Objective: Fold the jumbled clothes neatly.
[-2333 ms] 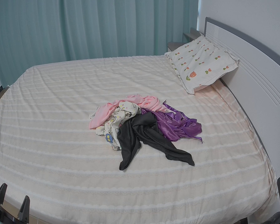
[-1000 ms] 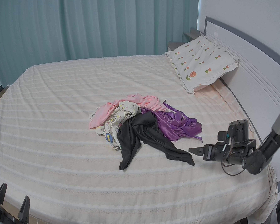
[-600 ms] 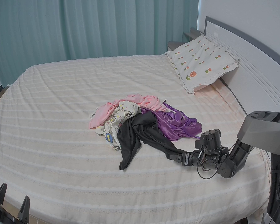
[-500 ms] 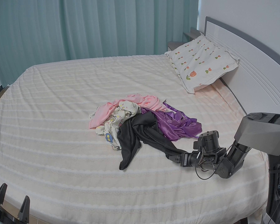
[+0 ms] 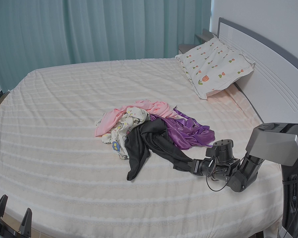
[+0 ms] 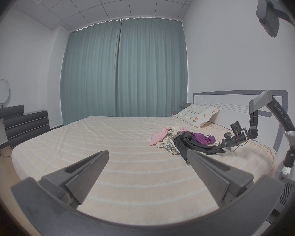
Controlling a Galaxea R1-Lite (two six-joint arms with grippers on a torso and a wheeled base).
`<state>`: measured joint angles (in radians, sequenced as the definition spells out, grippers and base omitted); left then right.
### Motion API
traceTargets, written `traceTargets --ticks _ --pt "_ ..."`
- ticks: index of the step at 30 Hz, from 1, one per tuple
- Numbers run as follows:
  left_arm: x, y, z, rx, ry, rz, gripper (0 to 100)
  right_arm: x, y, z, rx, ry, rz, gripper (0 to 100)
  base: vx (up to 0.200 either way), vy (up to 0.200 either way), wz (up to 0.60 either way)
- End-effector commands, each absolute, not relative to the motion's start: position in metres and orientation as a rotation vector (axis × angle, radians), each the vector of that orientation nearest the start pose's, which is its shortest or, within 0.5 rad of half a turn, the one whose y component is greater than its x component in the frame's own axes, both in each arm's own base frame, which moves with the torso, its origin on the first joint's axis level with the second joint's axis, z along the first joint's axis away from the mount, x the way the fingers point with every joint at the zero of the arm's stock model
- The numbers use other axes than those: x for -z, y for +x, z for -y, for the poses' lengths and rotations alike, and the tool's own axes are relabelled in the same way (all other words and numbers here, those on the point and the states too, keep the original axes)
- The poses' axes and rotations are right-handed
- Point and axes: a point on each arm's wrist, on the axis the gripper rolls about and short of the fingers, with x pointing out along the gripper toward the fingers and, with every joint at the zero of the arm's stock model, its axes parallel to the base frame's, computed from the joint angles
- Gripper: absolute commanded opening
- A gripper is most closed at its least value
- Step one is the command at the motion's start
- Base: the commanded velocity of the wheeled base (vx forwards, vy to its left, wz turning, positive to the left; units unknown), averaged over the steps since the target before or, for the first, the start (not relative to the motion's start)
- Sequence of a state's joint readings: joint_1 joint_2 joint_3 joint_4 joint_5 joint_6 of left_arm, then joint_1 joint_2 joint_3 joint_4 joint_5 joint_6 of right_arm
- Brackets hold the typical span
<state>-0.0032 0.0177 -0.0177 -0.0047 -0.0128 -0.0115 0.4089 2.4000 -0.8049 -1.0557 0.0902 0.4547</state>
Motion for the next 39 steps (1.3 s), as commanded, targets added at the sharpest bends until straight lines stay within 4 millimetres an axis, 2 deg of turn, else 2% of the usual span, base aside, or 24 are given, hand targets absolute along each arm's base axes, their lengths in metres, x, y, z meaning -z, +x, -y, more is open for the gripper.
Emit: traceTargets --ticks 1,3,4,5,6,7,11,18,19,20,22,26,30,32,34,35,36,39 --pt "-0.077 -0.023 0.0 0.018 -0.008 0.008 100 0.007 0.331 -0.146 -0.393 0.418 -0.609 0 0.0 0.0 0.0" --pt "-0.077 -0.023 0.0 0.021 -0.003 0.008 100 -0.003 0.322 -0.143 -0.426 0.451 -0.61 0 0.0 0.0 0.0" --pt "-0.077 -0.023 0.0 0.023 -0.003 0.003 100 -0.017 0.309 -0.139 -0.477 0.492 -0.621 0 0.0 0.0 0.0" --pt "-0.077 -0.022 0.0 0.023 -0.003 0.001 100 -0.019 0.307 -0.138 -0.487 0.498 -0.627 0 0.0 0.0 0.0" --pt "-0.077 -0.022 0.0 0.026 -0.003 -0.011 100 -0.035 0.291 -0.133 -0.543 0.545 -0.642 0 0.0 0.0 0.0" --pt "-0.077 -0.021 0.0 0.026 -0.003 -0.012 100 -0.037 0.288 -0.132 -0.552 0.552 -0.648 0 0.0 0.0 0.0" --pt "-0.077 -0.022 0.001 0.043 0.003 0.002 100 -0.069 0.249 -0.118 -0.639 0.642 -0.667 0 0.0 0.0 0.0" --pt "-0.077 -0.023 0.001 0.04 0.0 0.011 100 -0.107 0.209 -0.104 -0.746 0.691 -0.603 0 0.0 0.0 0.0" --pt "-0.081 -0.024 0.001 0.041 -0.004 0.032 100 -0.11 0.205 -0.103 -0.761 0.692 -0.594 0 0.0 0.0 0.0" --pt "-0.097 -0.027 0.001 0.044 -0.025 0.084 100 -0.113 0.201 -0.102 -0.772 0.692 -0.588 0 0.0 0.0 0.0" --pt "-0.153 -0.032 0.001 0.068 -0.102 0.178 100 -0.12 0.195 -0.1 -0.807 0.697 -0.57 0 0.0 0.0 0.0" --pt "-0.165 -0.019 0.003 0.164 -0.015 0.118 100 -0.134 0.186 -0.098 -0.855 0.707 -0.521 0 0.0 0.0 0.0" --pt "-0.166 0.025 0.006 0.291 0.006 -0.126 100 -0.154 0.171 -0.095 -0.919 0.761 -0.475 0 0.0 0.0 0.0" --pt "-0.166 0.04 0.007 0.311 0.01 -0.178 100 -0.156 0.17 -0.093 -0.921 0.772 -0.467 0 0.0 0.0 0.0" --pt "-0.164 0.064 0.012 0.369 0.034 -0.25 100 -0.157 0.17 -0.092 -0.916 0.781 -0.464 0 0.0 0.0 0.0" --pt "-0.164 0.065 0.012 0.371 0.034 -0.255 100 -0.157 0.17 -0.092 -0.916 0.782 -0.465 0 0.0 0.0 0.0" --pt "-0.16 0.086 0.02 0.442 0.044 -0.326 100 -0.156 0.17 -0.09 -0.909 0.783 -0.465 0 0.0 0.0 0.0" --pt "-0.15 0.107 0.036 0.537 0.042 -0.426 100 -0.155 0.171 -0.09 -0.904 0.784 -0.472 0 0.0 0.0 0.0"
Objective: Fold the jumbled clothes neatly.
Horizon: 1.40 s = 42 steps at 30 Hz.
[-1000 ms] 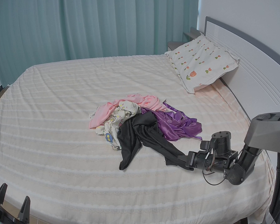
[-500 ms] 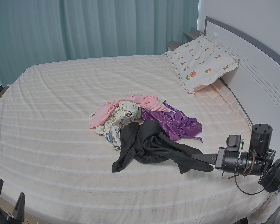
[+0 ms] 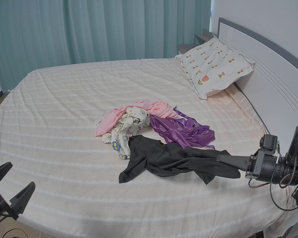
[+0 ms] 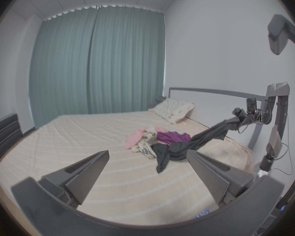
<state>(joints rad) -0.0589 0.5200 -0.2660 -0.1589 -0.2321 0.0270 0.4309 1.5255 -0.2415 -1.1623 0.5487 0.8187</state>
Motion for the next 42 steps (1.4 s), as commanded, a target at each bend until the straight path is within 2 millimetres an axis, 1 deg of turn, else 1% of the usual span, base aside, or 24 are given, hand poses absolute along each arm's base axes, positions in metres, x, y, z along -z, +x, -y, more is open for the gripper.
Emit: traceTargets --ticks 1,4,7,9,11,12,14,15,16,17,18,19,20,23,26,29,31,35,38,42 --pt "-0.146 0.114 0.041 0.559 0.038 -0.458 100 -0.155 0.171 -0.09 -0.904 0.784 -0.472 0 0.0 0.0 0.0" --pt "-0.13 0.139 0.058 0.613 0.038 -0.558 100 -0.154 0.172 -0.09 -0.898 0.784 -0.47 0 0.0 0.0 0.0" --pt "-0.106 0.169 0.076 0.636 0.049 -0.639 100 -0.152 0.171 -0.084 -0.871 0.79 -0.468 0 0.0 0.0 0.0" --pt "-0.085 0.191 0.088 0.62 0.065 -0.669 100 -0.151 0.171 -0.082 -0.852 0.792 -0.467 0 0.0 0.0 0.0" --pt "-0.064 0.205 0.097 0.592 0.087 -0.694 100 -0.149 0.17 -0.08 -0.838 0.797 -0.473 0 0.0 0.0 0.0" --pt "-0.048 0.216 0.106 0.572 0.097 -0.707 100 -0.145 0.17 -0.077 -0.817 0.802 -0.484 0 0.0 0.0 0.0" --pt "-0.027 0.234 0.12 0.538 0.071 -0.7 100 -0.142 0.17 -0.074 -0.798 0.812 -0.492 0 0.0 0.0 0.0" --pt "-0.02 0.244 0.128 0.525 0.051 -0.682 100 -0.142 0.172 -0.074 -0.793 0.813 -0.494 0 0.0 0.0 0.0" --pt "-0.018 0.246 0.129 0.522 0.049 -0.683 100 -0.141 0.172 -0.074 -0.793 0.811 -0.495 0 0.0 0.0 0.0" --pt "-0.002 0.263 0.143 0.488 0.022 -0.662 100 -0.141 0.172 -0.075 -0.789 0.812 -0.498 0 0.0 0.0 0.0" --pt "0.008 0.271 0.148 0.477 0.019 -0.673 100 -0.14 0.172 -0.074 -0.788 0.814 -0.502 0 0.0 0.0 0.0" --pt "0.011 0.273 0.149 0.476 0.02 -0.678 100 -0.14 0.173 -0.074 -0.788 0.814 -0.502 0 0.0 0.0 0.0" --pt "0.023 0.279 0.153 0.474 0.024 -0.699 100 -0.14 0.173 -0.074 -0.788 0.812 -0.501 0 0.0 0.0 0.0" --pt "0.041 0.287 0.161 0.48 0.029 -0.718 100 -0.141 0.173 -0.074 -0.788 0.814 -0.498 0 0.0 0.0 0.0" --pt "0.054 0.296 0.167 0.472 0.033 -0.723 100 -0.136 0.169 -0.073 -0.778 0.817 -0.518 0 0.0 0.0 0.0" --pt "0.061 0.306 0.172 0.467 0.022 -0.711 100 -0.126 0.163 -0.071 -0.767 0.819 -0.568 0 0.0 0.0 0.0" --pt "0.062 0.307 0.173 0.463 0.018 -0.708 100 -0.126 0.164 -0.071 -0.767 0.819 -0.568 0 0.0 0.0 0.0" --pt "0.065 0.321 0.18 0.431 0.012 -0.698 100 -0.124 0.168 -0.073 -0.761 0.82 -0.579 0 0.0 0.0 0.0" --pt "0.062 0.334 0.183 0.373 0.016 -0.671 100 -0.121 0.169 -0.074 -0.758 0.821 -0.589 0 0.0 0.0 0.0" --pt "0.058 0.34 0.184 0.356 0.0 -0.656 100 -0.122 0.17 -0.073 -0.76 0.82 -0.582 0 0.0 0.0 0.0"
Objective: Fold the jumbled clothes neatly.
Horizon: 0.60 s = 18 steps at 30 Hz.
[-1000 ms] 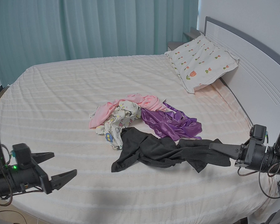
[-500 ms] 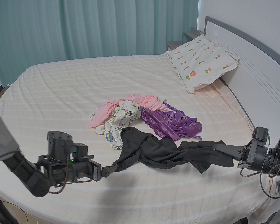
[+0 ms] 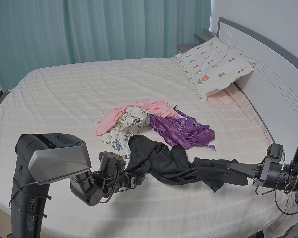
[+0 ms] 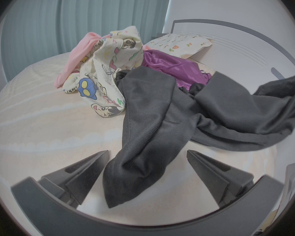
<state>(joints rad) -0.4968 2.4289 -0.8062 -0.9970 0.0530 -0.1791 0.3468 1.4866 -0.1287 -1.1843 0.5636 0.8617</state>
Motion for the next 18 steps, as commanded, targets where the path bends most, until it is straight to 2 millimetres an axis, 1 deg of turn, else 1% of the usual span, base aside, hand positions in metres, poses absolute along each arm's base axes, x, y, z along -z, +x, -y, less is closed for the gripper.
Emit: traceTargets --ticks 1,6,11,12,16,17,18 --pt "0.057 0.34 0.184 0.351 -0.005 -0.66 100 -0.122 0.169 -0.073 -0.761 0.82 -0.579 0 0.0 0.0 0.0" --pt "0.048 0.344 0.181 0.34 -0.015 -0.64 100 -0.122 0.169 -0.074 -0.762 0.82 -0.582 0 0.0 0.0 0.0" --pt "0.044 0.345 0.181 0.332 -0.05 -0.632 100 -0.122 0.169 -0.073 -0.762 0.82 -0.582 0 0.0 0.0 0.0" --pt "0.04 0.345 0.182 0.33 -0.066 -0.626 0 -0.122 0.169 -0.073 -0.762 0.82 -0.582 0 0.0 0.0 0.0" --pt "0.023 0.339 0.18 0.325 -0.105 -0.61 0 -0.121 0.169 -0.074 -0.76 0.82 -0.584 0 0.0 0.0 0.0" --pt "0.023 0.339 0.18 0.325 -0.105 -0.61 0 -0.121 0.169 -0.074 -0.76 0.82 -0.584 0 0.0 0.0 0.0" --pt "0.018 0.335 0.176 0.321 -0.112 -0.613 0 -0.12 0.17 -0.074 -0.761 0.82 -0.59 0 0.0 0.0 0.0"
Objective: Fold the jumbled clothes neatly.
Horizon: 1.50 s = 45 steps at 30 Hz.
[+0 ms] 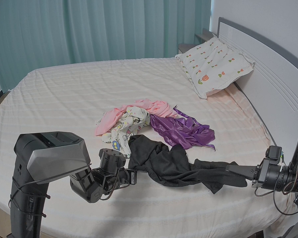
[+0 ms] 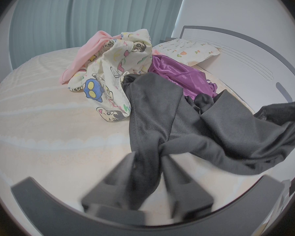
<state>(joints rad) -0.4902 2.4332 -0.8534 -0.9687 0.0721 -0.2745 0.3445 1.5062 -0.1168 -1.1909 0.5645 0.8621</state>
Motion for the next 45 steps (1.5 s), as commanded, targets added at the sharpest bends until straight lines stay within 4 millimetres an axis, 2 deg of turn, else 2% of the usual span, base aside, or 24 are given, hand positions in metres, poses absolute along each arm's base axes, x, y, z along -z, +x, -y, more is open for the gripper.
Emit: traceTargets --ticks 1,4,6,7,8,13,16,18,22,25,29,31,33,36,45 --pt "0.016 0.333 0.175 0.322 -0.114 -0.613 0 -0.12 0.17 -0.074 -0.76 0.82 -0.593 0 0.0 0.0 0.0" --pt "0.009 0.328 0.173 0.317 -0.136 -0.613 0 -0.119 0.171 -0.075 -0.758 0.82 -0.596 0 0.0 0.0 0.0" --pt "-0.019 0.316 0.173 0.317 -0.236 -0.576 0 -0.12 0.171 -0.076 -0.766 0.818 -0.594 0 0.0 0.0 0.0" --pt "-0.019 0.316 0.173 0.317 -0.236 -0.576 0 -0.12 0.171 -0.076 -0.766 0.818 -0.594 0 0.0 0.0 0.0" --pt "-0.053 0.301 0.175 0.339 -0.342 -0.524 0 -0.125 0.17 -0.077 -0.787 0.814 -0.566 0 0.0 0.0 0.0" --pt "-0.125 0.268 0.16 0.351 -0.545 -0.368 0 -0.148 0.168 -0.075 -0.858 0.803 -0.376 0 0.0 0.0 0.0" --pt "-0.151 0.251 0.15 0.358 -0.62 -0.3 0 -0.164 0.164 -0.07 -0.887 0.798 -0.235 0 0.0 0.0 0.0" --pt "-0.177 0.232 0.138 0.377 -0.701 -0.231 0 -0.179 0.158 -0.065 -0.89 0.806 -0.099 0 0.0 0.0 0.0" --pt "-0.203 0.205 0.121 0.377 -0.766 -0.13 0 -0.202 0.145 -0.056 -0.885 0.807 0.058 0 0.0 0.0 0.0" --pt "-0.217 0.194 0.113 0.369 -0.791 -0.065 0 -0.212 0.136 -0.053 -0.906 0.807 0.115 0 0.0 0.0 0.0" --pt "-0.212 0.189 0.11 0.359 -0.786 -0.077 0 -0.207 0.135 -0.055 -0.917 0.841 0.071 0 0.0 0.0 0.0" --pt "-0.196 0.186 0.109 0.346 -0.767 -0.138 0 -0.195 0.145 -0.066 -0.934 0.884 -0.04 0 0.0 0.0 0.0" --pt "-0.178 0.184 0.122 0.368 -0.757 -0.231 0 -0.181 0.155 -0.078 -0.929 0.9 -0.138 0 0.0 0.0 0.0" --pt "-0.158 0.184 0.134 0.379 -0.724 -0.318 0 -0.165 0.159 -0.091 -0.936 0.906 -0.248 0 0.0 0.0 0.0" --pt "-0.145 0.184 0.144 0.376 -0.765 -0.4 0 -0.15 0.17 -0.099 -0.832 0.934 -0.289 0 0.0 0.0 0.0"
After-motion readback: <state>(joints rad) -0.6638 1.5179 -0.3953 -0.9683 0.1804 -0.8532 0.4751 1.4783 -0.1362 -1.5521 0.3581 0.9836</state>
